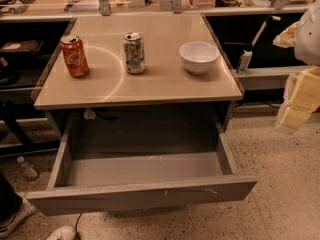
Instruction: Close top drawer
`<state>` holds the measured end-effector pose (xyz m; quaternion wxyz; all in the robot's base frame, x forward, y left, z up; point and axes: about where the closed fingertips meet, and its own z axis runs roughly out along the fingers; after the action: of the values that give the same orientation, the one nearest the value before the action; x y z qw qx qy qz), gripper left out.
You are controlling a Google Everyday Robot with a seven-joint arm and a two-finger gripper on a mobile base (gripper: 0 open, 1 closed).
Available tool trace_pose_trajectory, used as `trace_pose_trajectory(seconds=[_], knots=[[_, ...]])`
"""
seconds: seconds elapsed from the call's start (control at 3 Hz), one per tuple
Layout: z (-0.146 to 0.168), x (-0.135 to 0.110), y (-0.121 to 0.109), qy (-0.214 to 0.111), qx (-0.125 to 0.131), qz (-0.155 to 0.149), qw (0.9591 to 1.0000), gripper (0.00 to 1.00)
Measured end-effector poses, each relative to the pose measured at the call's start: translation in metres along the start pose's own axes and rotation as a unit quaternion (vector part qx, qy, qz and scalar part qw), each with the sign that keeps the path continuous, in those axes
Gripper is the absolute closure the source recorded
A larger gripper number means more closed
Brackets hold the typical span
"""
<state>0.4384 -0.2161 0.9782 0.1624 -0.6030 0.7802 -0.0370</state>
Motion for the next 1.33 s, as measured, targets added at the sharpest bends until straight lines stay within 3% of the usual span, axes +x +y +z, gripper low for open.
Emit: trace_pose_trajectory(seconds=[0.33,1.33], knots=[[0.0,0.0,0.0,0.0,0.0,0.0,1.0,0.0],[0.0,0.0,0.0,0.0,0.0,0.0,1.0,0.66]])
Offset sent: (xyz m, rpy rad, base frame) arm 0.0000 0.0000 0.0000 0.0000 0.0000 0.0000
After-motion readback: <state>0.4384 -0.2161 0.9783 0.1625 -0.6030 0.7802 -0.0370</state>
